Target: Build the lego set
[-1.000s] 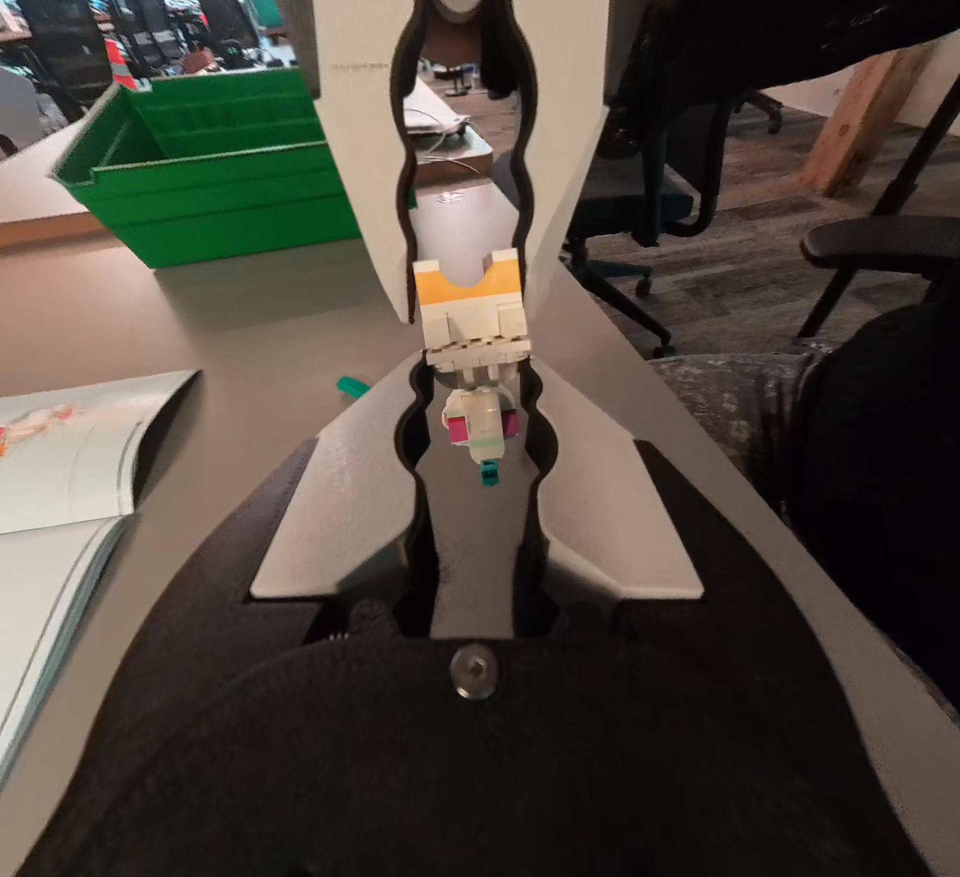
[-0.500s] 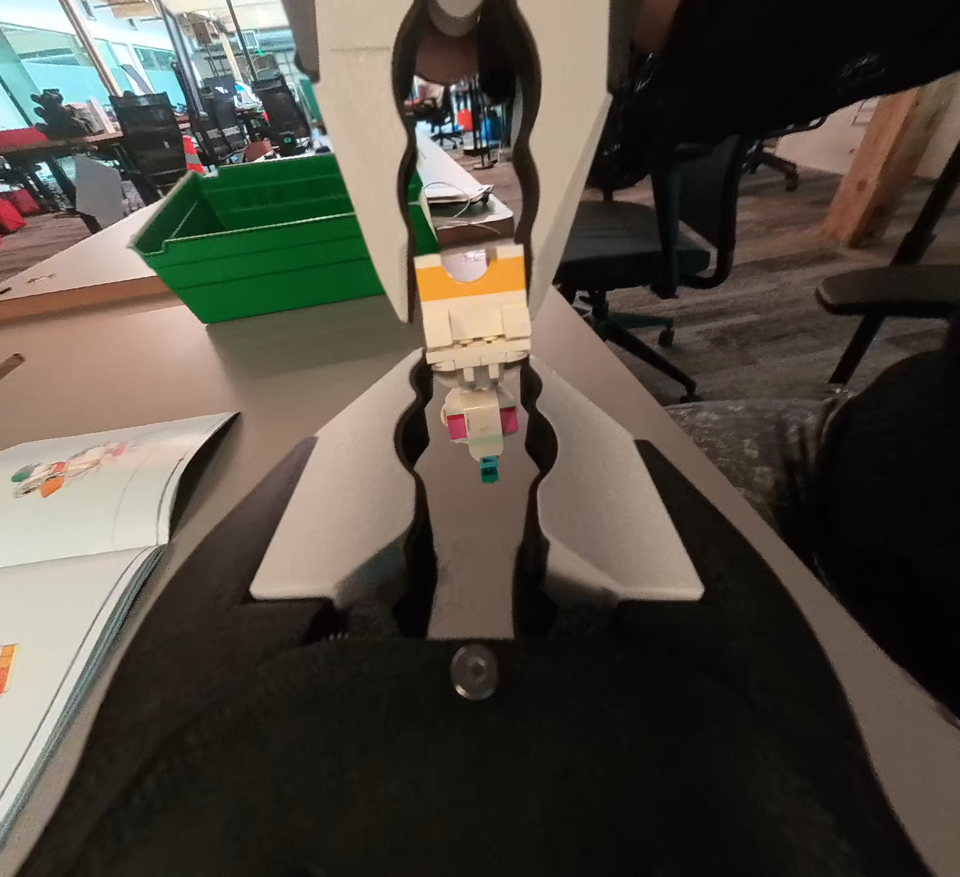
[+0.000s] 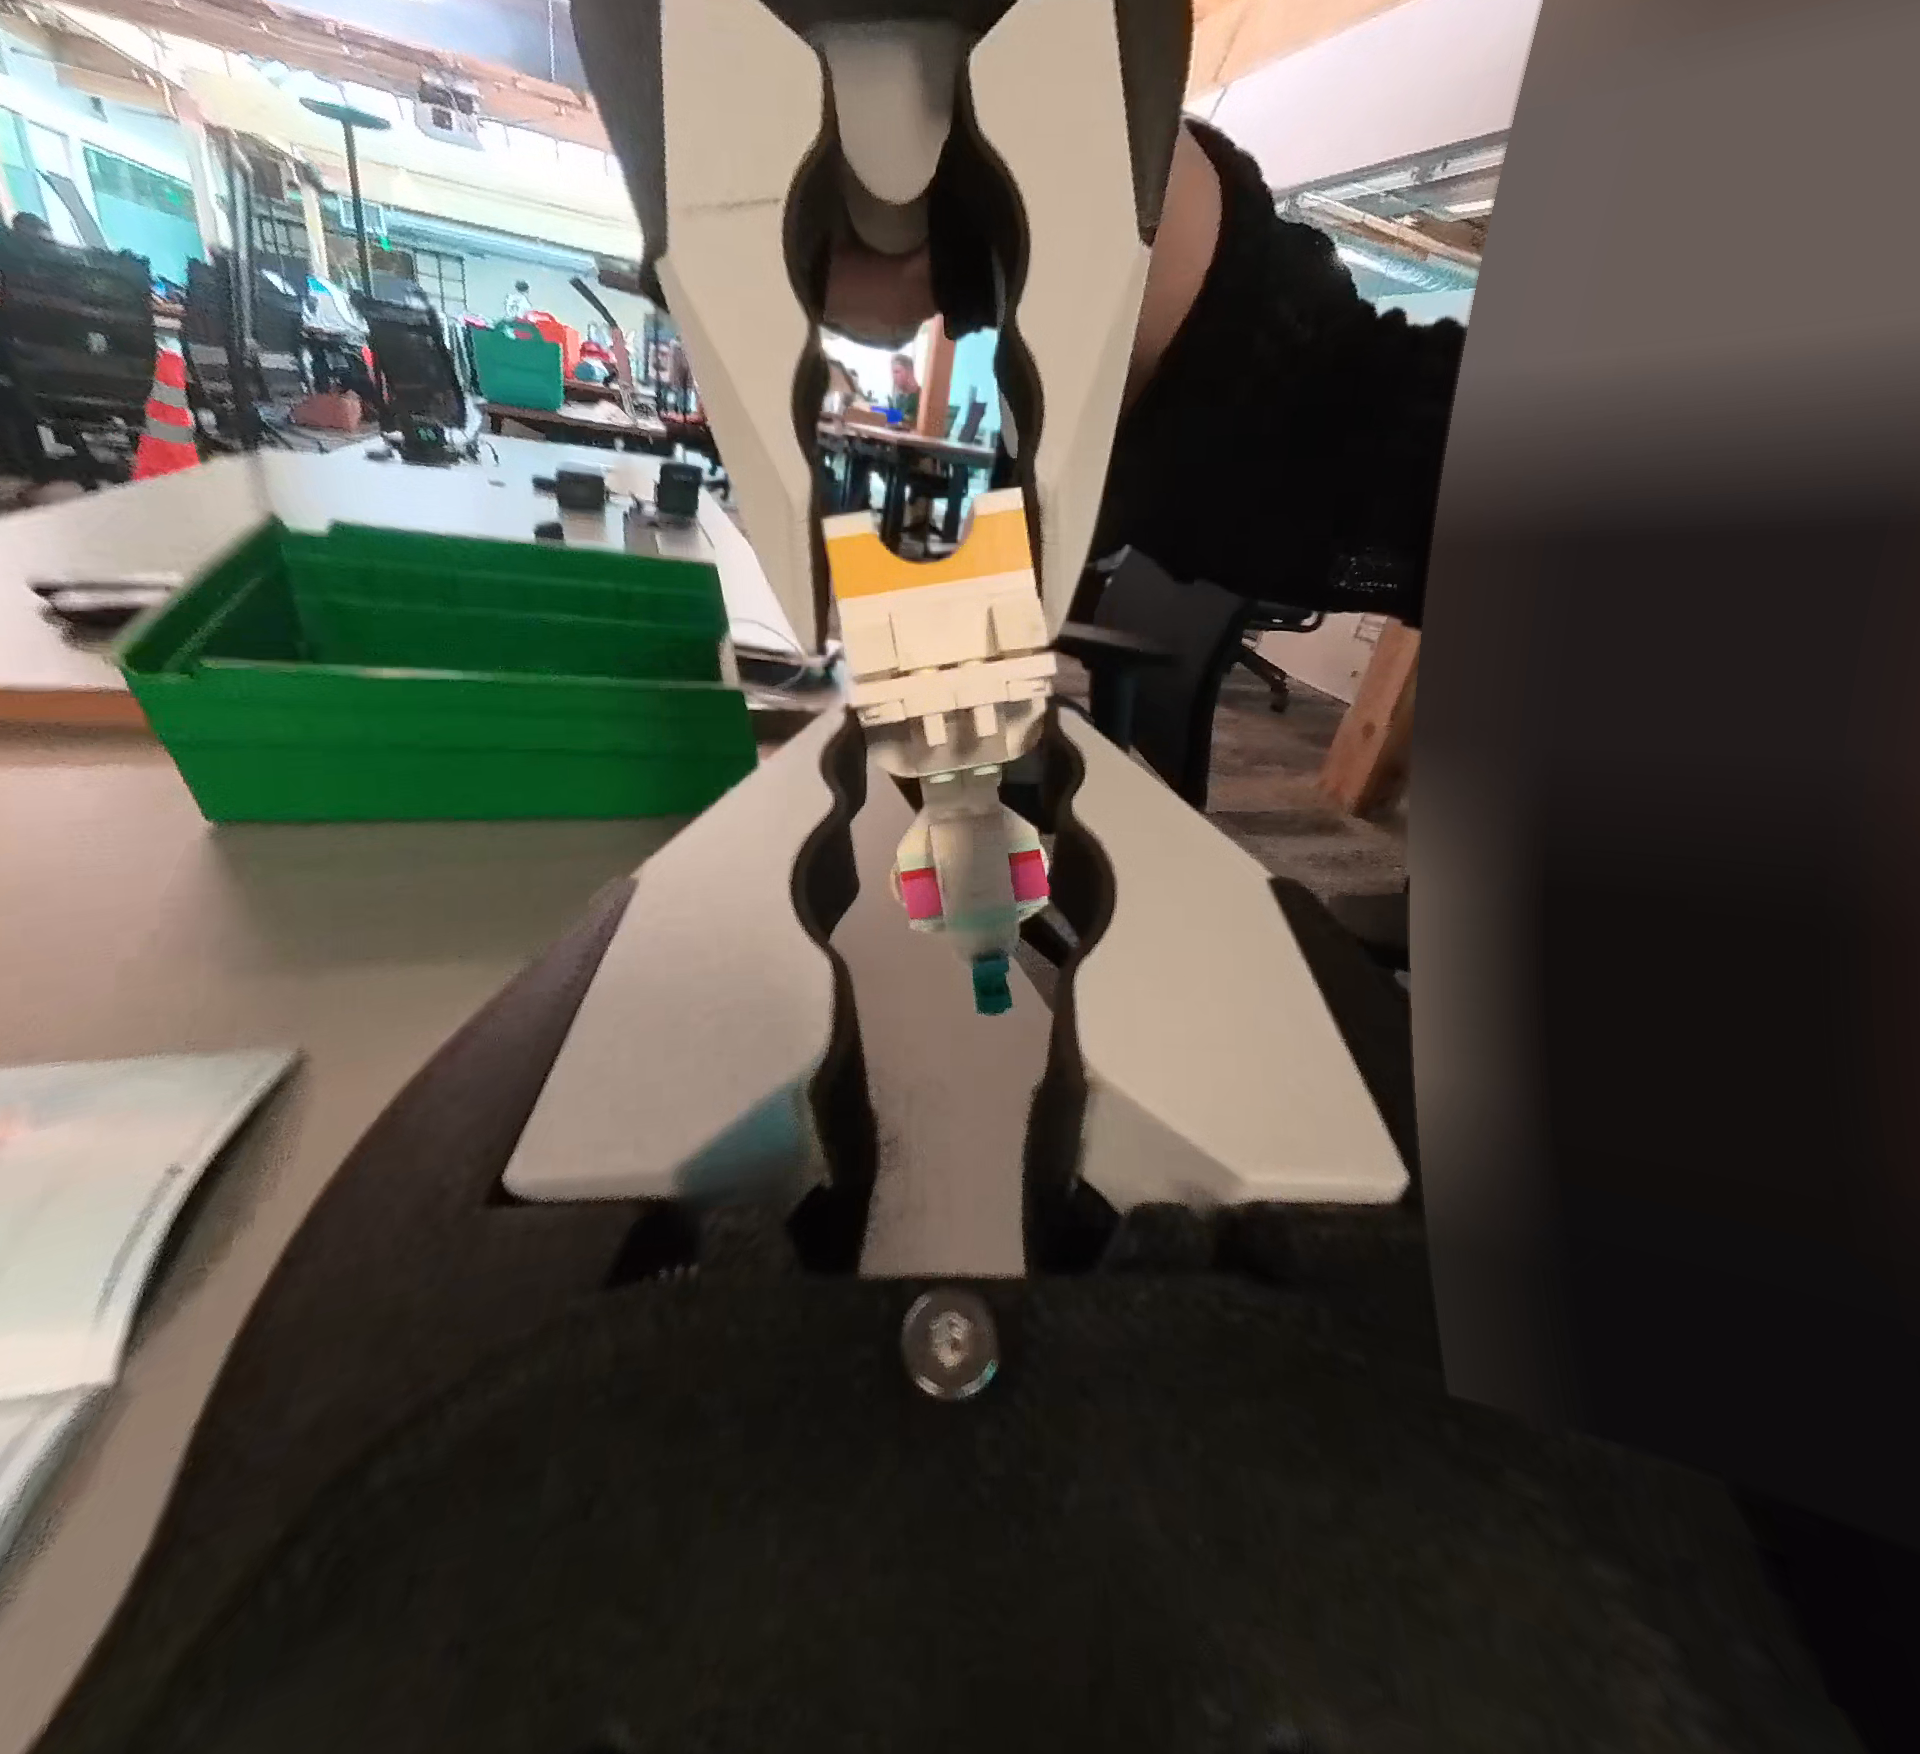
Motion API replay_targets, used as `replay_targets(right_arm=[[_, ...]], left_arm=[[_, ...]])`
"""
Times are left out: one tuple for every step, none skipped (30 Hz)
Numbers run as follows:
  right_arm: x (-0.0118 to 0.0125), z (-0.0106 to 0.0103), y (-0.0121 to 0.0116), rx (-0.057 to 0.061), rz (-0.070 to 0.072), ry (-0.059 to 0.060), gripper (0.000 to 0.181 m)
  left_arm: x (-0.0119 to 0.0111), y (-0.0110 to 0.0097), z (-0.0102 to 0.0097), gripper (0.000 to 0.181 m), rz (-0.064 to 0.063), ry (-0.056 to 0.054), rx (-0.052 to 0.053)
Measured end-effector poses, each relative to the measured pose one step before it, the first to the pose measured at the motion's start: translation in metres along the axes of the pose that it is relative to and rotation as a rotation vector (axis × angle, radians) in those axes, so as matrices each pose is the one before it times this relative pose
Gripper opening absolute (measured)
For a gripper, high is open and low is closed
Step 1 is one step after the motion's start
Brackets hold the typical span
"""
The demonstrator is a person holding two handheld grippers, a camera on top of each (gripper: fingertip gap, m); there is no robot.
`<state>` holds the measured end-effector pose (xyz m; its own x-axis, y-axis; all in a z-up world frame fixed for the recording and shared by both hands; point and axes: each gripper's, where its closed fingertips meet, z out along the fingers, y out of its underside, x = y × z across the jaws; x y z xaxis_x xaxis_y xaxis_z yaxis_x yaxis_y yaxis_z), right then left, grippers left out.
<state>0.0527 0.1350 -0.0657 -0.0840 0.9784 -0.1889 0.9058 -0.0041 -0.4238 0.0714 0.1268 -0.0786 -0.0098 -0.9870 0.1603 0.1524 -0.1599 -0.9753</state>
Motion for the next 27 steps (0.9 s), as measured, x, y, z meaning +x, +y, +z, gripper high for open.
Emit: replay_targets(right_arm=[[-0.00103,-0.00758,-0.00599,-0.0014,-0.0090,0.0134,0.035],[-0.00115,-0.00653,-0.00516,-0.0032,-0.0057,0.0107,0.035],[-0.00072,-0.00485,-0.00396,-0.0075,-0.0066,0.0114,0.035],[-0.00024,-0.00339,-0.00315,-0.0095,-0.0080,0.0145,0.035],[0.00011,-0.00231,-0.00286,-0.0086,-0.0071,0.0150,0.035],[-0.00022,-0.00197,-0.00300,-0.0060,-0.0051,0.0124,0.035],[-0.00025,-0.00151,-0.00247,-0.0072,-0.0049,0.0108,0.035],[-0.00044,-0.00080,-0.00159,-0.0131,-0.0069,0.0087,0.035],[-0.00017,0.00008,-0.00070,-0.0188,-0.0068,0.0102,0.035],[-0.00015,0.00069,-0.00057,-0.0190,-0.0091,0.0101,0.035],[-0.00027,0.00057,-0.00115,-0.0145,-0.0095,0.0078,0.035],[-0.00011,0.00012,-0.00184,-0.0076,-0.0055,0.0058,0.035],[-0.00005,-0.00053,-0.00247,-0.0013,-0.0016,0.0023,0.035],[0.00008,-0.00085,-0.00243,0.0000,-0.0002,0.0014,0.035],[-0.00001,-0.00112,-0.00233,-0.0015,-0.0035,0.0027,0.035],[-0.00007,-0.00052,-0.00159,-0.0065,-0.0067,0.0045,0.035],[0.00016,0.00005,-0.00085,-0.0106,-0.0065,0.0066,0.035],[0.00047,0.00061,-0.00021,-0.0117,-0.0052,0.0052,0.035],[0.00017,0.00052,0.00024,-0.0126,-0.0040,0.0017,0.035],[0.00009,0.00037,0.00004,-0.0084,-0.0042,0.0009,0.035],[0.00030,0.00019,-0.00010,-0.0049,-0.0015,0.0012,0.035],[0.00045,0.00002,-0.00025,-0.0017,-0.0009,0.0023,0.035],[0.00058,0.00038,0.00016,-0.0029,-0.0004,0.0036,0.035],[0.00043,0.00049,0.00033,-0.0013,-0.0011,0.0032,0.035],[0.00025,0.00060,0.00066,-0.0015,0.0014,-0.0001,0.035],[0.00034,0.00080,0.00070,-0.0013,0.0019,0.0001,0.035],[0.00020,0.00089,0.00055,0.0001,-0.0002,0.0009,0.035]], left_arm=[[0.00070,-0.01017,-0.00059,0.032,0.0174,-0.0030,0.0094],[0.00079,-0.00912,-0.00048,0.032,0.0124,-0.0003,0.0052],[0.00077,-0.00717,-0.00040,0.032,0.0123,0.0007,0.0002],[0.00009,-0.00535,-0.00054,0.032,0.0152,-0.0015,-0.0027],[-0.00026,-0.00401,-0.00108,0.032,0.0128,-0.0011,-0.0004],[0.00027,-0.00349,-0.00126,0.031,0.0076,0.0043,0.0063],[0.00017,-0.00347,-0.00113,0.031,0.0030,0.0028,0.0135],[0.00053,-0.00240,-0.00074,0.031,0.0004,0.0036,0.0102],[0.00043,-0.00080,-0.00028,0.031,0.0025,-0.0005,-0.0008],[-0.00021,0.00016,-0.00047,0.031,0.0120,-0.0074,-0.0075],[0.00026,0.00022,-0.00078,0.030,0.0107,-0.0045,-0.0071],[0.00014,-0.00057,-0.00131,0.031,0.0051,-0.0021,0.0005],[0.00023,-0.00156,-0.00157,0.030,0.0012,0.0003,0.0065],[0.00028,-0.00217,-0.00161,0.030,0.0003,0.0007,0.0076],[0.00015,-0.00239,-0.00134,0.030,0.0014,-0.0019,0.0080],[0.00028,-0.00184,-0.00105,0.030,0.0035,-0.0006,0.0055],[-0.00005,-0.00083,-0.00089,0.030,0.0034,-0.0008,0.0016],[-0.00042,-0.00007,-0.00065,0.030,0.0051,-0.0039,-0.0010],[-0.00048,0.00043,-0.00031,0.030,0.0037,-0.0037,-0.0025],[0.00003,0.00043,-0.00003,0.030,0.0024,-0.0006,-0.0008],[-0.00025,0.00016,-0.00005,0.030,0.0010,-0.0013,-0.0004],[-0.00051,-0.00027,-0.00023,0.030,0.0054,-0.0038,0.0008],[-0.00063,0.00010,-0.00010,0.030,0.0052,-0.0034,-0.0040],[-0.00072,0.00042,-0.00017,0.030,0.0074,-0.0051,-0.0062],[-0.00049,0.00055,-0.00007,0.030,0.0066,-0.0054,-0.0076],[-0.00044,0.00086,0.00011,0.030,0.0070,-0.0050,-0.0088],[-0.00043,0.00101,-0.00008,0.030,0.0063,-0.0037,-0.0080]])
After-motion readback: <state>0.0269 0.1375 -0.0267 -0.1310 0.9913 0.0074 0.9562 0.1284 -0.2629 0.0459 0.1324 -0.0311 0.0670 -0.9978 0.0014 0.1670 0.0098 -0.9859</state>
